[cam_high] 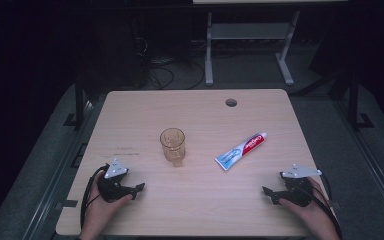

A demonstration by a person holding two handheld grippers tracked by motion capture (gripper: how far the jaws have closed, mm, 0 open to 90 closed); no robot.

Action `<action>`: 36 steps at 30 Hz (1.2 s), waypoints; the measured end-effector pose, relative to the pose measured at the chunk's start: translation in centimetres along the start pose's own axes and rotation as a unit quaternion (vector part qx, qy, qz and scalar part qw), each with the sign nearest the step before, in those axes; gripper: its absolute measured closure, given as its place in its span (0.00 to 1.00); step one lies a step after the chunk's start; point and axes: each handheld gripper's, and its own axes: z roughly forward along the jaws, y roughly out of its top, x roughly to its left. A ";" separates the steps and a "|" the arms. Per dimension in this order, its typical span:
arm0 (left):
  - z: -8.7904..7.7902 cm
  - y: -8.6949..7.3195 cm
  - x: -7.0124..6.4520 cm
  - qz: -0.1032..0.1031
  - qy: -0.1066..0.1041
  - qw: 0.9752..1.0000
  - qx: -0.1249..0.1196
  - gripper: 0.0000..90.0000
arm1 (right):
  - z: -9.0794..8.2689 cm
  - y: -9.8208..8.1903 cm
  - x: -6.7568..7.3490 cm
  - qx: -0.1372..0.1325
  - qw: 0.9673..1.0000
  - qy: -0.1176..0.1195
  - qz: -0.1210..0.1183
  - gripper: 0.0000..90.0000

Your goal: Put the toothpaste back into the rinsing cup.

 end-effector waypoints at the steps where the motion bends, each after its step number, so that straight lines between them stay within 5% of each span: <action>1: 0.0 0.0 0.0 0.000 0.000 1.000 0.000 0.15 | 0.0 0.0 0.0 0.000 1.000 0.000 0.000 0.14; 14: 0.0 0.0 0.0 0.000 0.000 1.000 0.000 0.14 | -0.1 -0.1 0.0 -0.001 1.000 -0.001 0.001 0.16; 18: 0.0 0.0 0.0 0.000 0.000 1.000 0.000 0.15 | -0.3 -0.2 0.1 -0.007 1.000 0.000 0.001 0.24; 26: 0.0 0.0 0.0 0.000 0.000 1.000 0.000 0.15 | -0.7 0.4 0.2 -0.001 1.000 0.002 -0.001 0.55; 36: 0.0 0.0 0.0 0.000 0.000 1.000 -0.001 0.15 | -0.6 1.9 0.7 -0.010 0.999 0.034 0.003 0.97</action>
